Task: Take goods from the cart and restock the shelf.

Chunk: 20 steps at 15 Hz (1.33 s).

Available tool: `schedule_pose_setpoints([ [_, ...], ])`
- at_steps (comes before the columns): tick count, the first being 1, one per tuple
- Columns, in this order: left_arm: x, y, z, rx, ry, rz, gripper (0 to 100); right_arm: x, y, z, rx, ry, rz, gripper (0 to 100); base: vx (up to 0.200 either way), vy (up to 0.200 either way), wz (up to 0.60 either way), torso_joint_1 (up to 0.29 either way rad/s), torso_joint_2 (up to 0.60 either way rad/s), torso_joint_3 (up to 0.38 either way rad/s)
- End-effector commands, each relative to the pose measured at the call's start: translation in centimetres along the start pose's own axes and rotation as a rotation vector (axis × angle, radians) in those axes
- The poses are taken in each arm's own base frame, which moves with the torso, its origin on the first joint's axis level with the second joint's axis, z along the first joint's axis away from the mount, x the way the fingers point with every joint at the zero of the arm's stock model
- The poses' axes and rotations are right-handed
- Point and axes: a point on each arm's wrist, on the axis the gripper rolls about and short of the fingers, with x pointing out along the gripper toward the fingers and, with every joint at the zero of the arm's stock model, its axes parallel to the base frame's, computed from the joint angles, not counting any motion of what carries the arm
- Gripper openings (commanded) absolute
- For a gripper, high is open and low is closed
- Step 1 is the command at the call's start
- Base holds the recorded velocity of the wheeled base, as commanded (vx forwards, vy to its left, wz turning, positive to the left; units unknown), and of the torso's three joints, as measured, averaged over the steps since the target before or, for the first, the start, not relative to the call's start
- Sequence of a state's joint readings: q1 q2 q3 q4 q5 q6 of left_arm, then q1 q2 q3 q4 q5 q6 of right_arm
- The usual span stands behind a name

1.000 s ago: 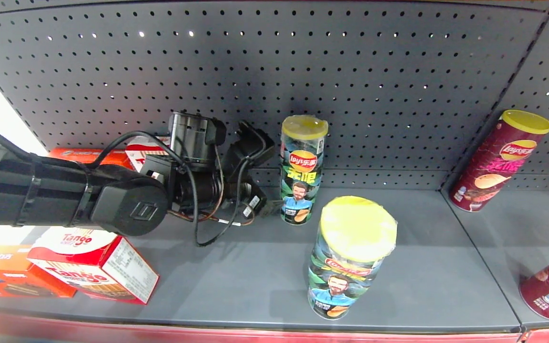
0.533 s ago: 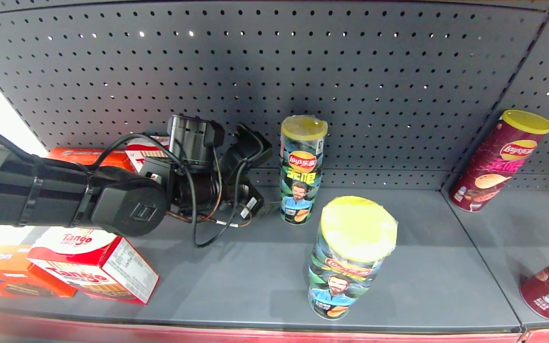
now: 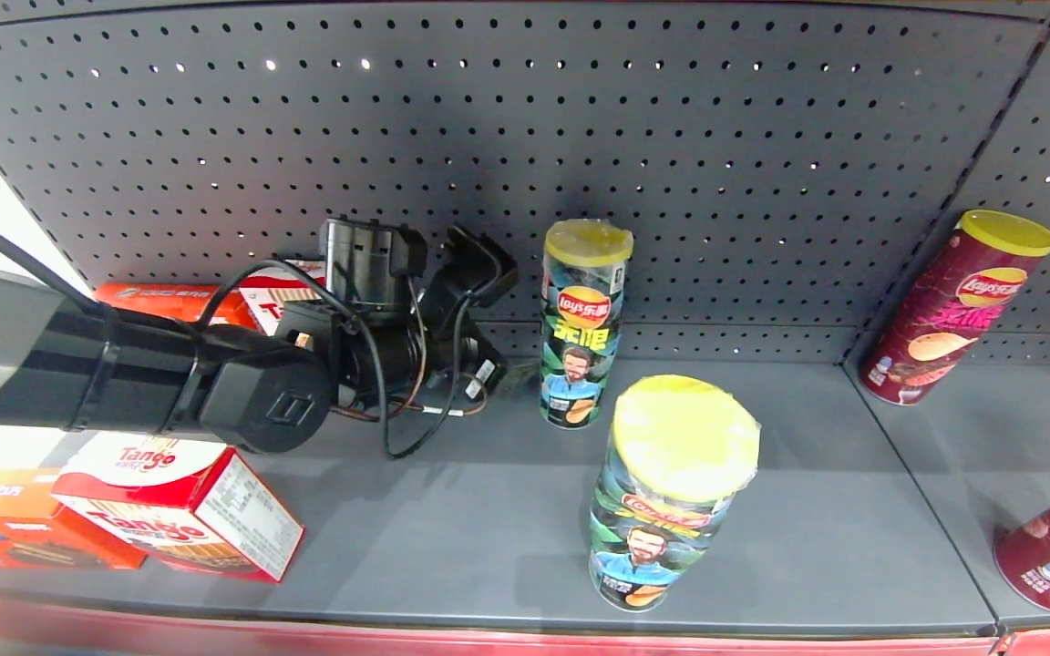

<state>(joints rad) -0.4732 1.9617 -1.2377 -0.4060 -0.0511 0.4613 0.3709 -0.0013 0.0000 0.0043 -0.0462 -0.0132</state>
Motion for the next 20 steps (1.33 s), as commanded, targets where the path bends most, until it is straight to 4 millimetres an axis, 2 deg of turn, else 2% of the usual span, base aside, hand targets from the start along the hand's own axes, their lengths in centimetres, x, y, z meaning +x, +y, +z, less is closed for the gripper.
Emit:
schedule_pose_setpoints([
  [1, 0.7, -0.5, -0.7, -0.001, 0.019, -0.016, 100, 0.0, 0.0, 0.0, -0.001, 0.002, 0.001, 100, 0.0, 0.0, 0.0, 0.0, 0.0, 0.0],
  [8, 0.9, -1.3, -0.6, -0.002, 0.018, -0.039, 100, 0.0, 0.0, 0.0, -0.001, 0.002, 0.001, 100, 0.0, 0.0, 0.0, 0.0, 0.0, 0.0],
  [14, 0.8, -0.3, -0.7, -0.016, 0.017, -0.01, 100, 0.0, 0.0, 0.0, -0.001, 0.002, 0.002, 100, 0.0, 0.0, 0.0, 0.0, 0.0, 0.0],
  [20, 1.0, -1.6, -0.1, -0.004, 0.005, -0.047, 100, 0.0, 0.0, 0.0, -0.001, 0.002, 0.002, 100, 0.0, 0.0, 0.0, 0.0, 0.0, 0.0],
])
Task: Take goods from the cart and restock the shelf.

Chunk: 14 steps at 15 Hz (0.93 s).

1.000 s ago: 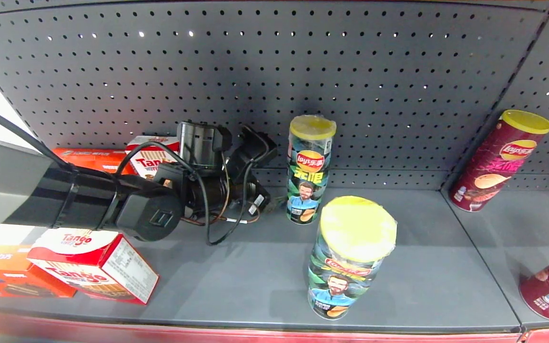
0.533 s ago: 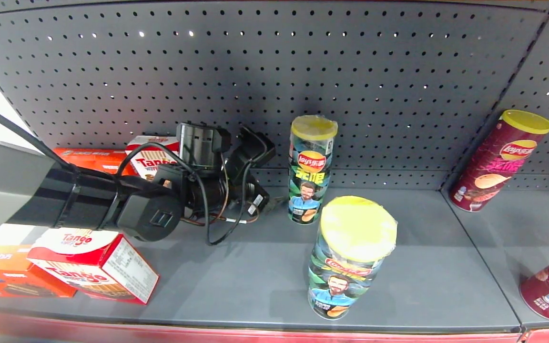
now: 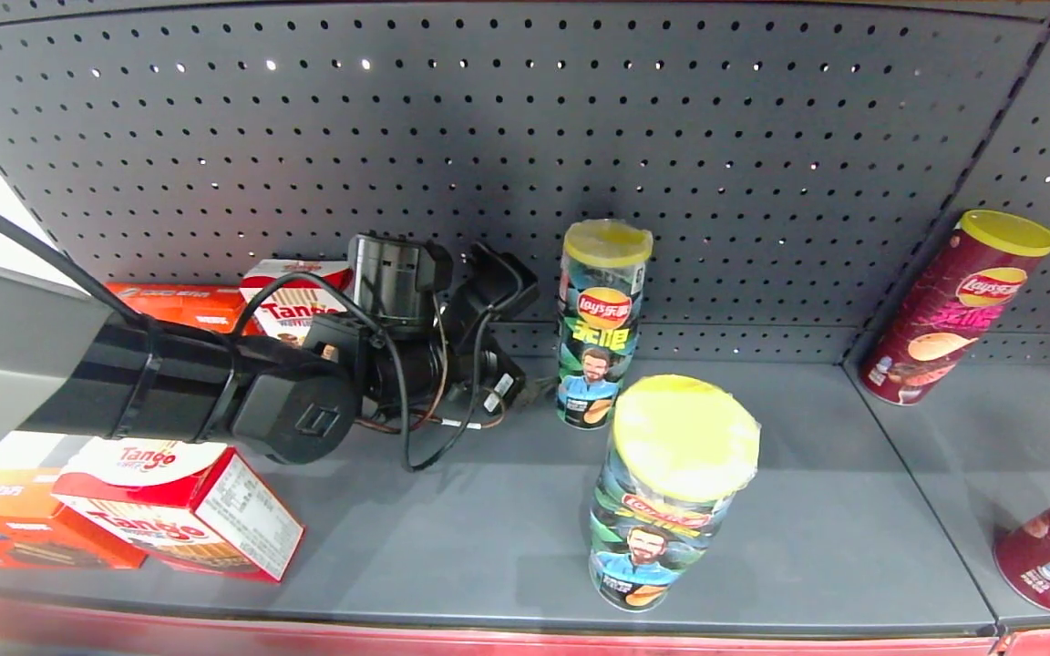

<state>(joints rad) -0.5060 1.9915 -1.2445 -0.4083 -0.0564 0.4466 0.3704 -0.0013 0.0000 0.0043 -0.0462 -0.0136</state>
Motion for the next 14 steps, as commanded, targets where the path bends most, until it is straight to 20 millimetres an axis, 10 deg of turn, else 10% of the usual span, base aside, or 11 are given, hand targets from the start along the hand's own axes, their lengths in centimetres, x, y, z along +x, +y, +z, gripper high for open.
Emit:
schedule_pose_setpoints([
  [1, 0.1, -0.2, 0.0, -0.001, 0.002, -0.005, 100, 0.0, 0.0, 0.0, 0.0, 0.002, 0.001, 100, 0.0, 0.0, 0.0, 0.0, 0.0, 0.0],
  [10, -4.3, 1.1, 1.9, -0.046, -0.05, 0.07, 100, 0.0, 0.0, 0.0, 0.0, 0.002, 0.001, 100, 0.0, 0.0, 0.0, 0.0, 0.0, 0.0],
  [14, -7.9, 0.1, -0.9, -0.087, -0.054, 0.17, 100, 0.0, 0.0, 0.0, 0.0, 0.002, 0.001, 100, 0.0, 0.0, 0.0, 0.0, 0.0, 0.0],
])
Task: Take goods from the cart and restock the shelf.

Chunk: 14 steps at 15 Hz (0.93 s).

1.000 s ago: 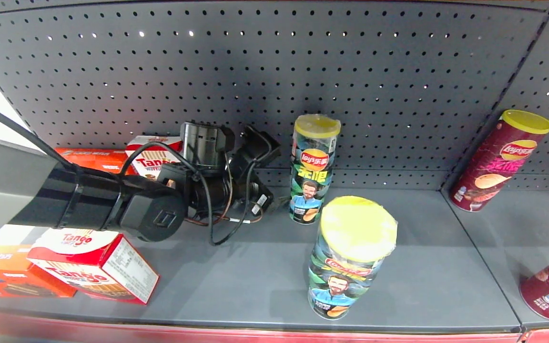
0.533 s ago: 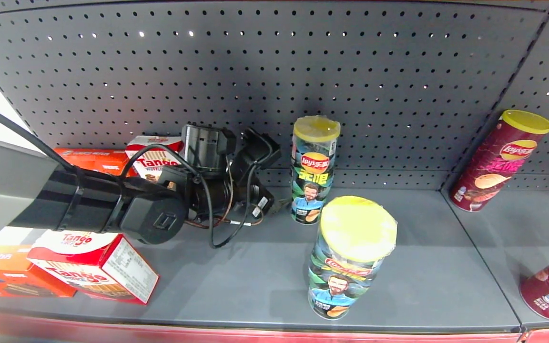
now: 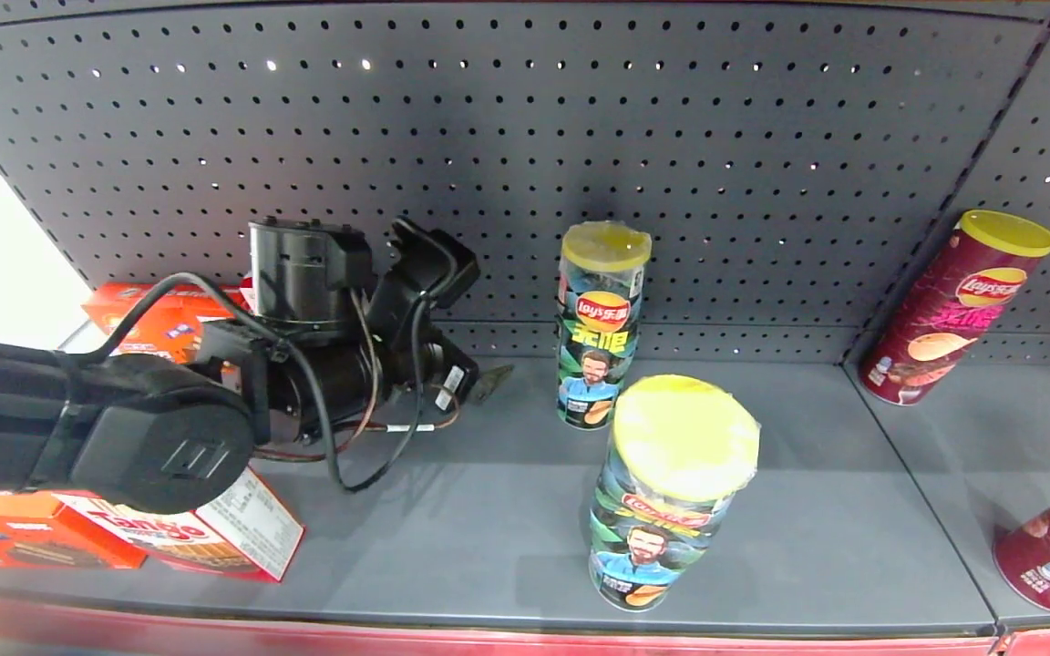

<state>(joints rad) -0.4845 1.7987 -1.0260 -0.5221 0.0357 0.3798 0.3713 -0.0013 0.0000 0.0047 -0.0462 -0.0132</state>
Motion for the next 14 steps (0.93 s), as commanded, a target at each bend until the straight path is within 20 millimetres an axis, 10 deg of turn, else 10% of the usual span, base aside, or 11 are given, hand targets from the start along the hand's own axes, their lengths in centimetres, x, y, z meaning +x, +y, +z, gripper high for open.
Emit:
schedule_pose_setpoints([
  [1, -2.3, -0.6, -1.6, -0.024, -0.044, 0.036, 100, 0.0, 0.0, 0.0, -0.001, 0.001, 0.0, 100, 0.0, 0.0, 0.0, 0.0, 0.0, 0.0],
  [8, -1.4, -0.6, -0.2, -0.035, -0.164, 0.065, 100, 0.0, 0.0, 0.0, 0.016, 0.0, 0.026, 100, 0.0, 0.0, 0.0, 0.0, 0.0, 0.0],
  [10, -0.9, -0.4, 0.3, -0.036, -0.178, 0.072, 100, -0.9, -0.1, 2.8, 0.045, -0.109, 0.016, 100, 0.0, 0.0, 0.0, 0.0, 0.0, 0.0],
  [11, -0.5, -0.6, 0.1, -0.036, -0.172, 0.068, 100, -0.5, -0.2, 7.2, 0.166, -0.094, 0.02, 100, 0.0, 0.0, 0.0, 0.0, 0.0, 0.0],
  [14, -0.5, -0.7, -0.1, -0.063, -0.165, 0.065, 100, -1.3, 0.0, 6.9, 0.126, -0.072, 0.114, 100, 0.0, 0.0, 0.0, 0.0, 0.0, 0.0],
])
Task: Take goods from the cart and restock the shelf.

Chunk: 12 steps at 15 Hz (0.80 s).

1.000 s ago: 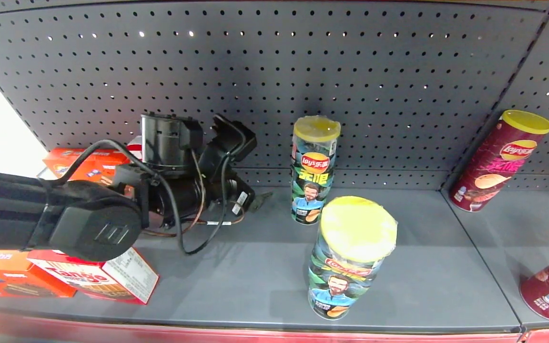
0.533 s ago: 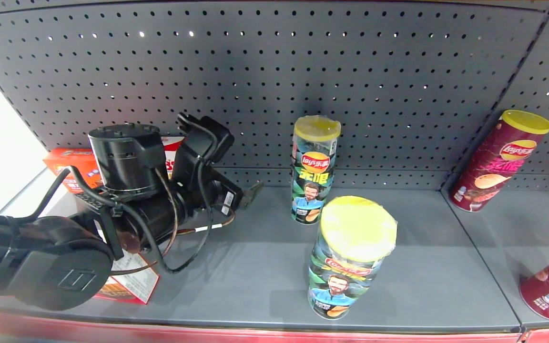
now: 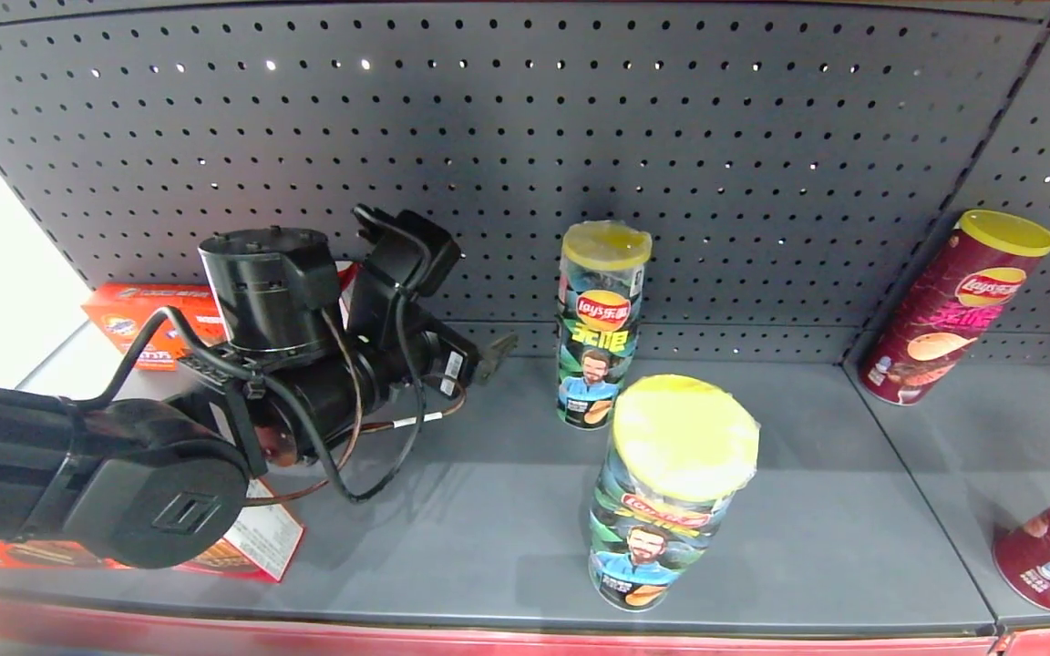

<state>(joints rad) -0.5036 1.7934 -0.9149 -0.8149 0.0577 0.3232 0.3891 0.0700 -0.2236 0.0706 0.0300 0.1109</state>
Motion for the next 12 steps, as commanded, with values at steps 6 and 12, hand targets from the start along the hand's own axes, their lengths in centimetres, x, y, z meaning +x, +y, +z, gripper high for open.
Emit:
schedule_pose_setpoints([
  [6, -0.1, 0.1, -0.8, -0.031, 0.026, 0.004, 100, 3.8, 1.4, 7.8, 0.024, 0.231, 0.314, 100, 0.0, 0.0, 0.0, 0.0, 0.0, 0.0],
  [12, -0.4, 0.3, -0.4, -0.035, 0.015, 0.009, 100, 7.8, 2.1, 6.9, 0.034, 0.442, 0.511, 100, 0.0, 0.0, 0.0, 0.0, 0.0, 0.0],
])
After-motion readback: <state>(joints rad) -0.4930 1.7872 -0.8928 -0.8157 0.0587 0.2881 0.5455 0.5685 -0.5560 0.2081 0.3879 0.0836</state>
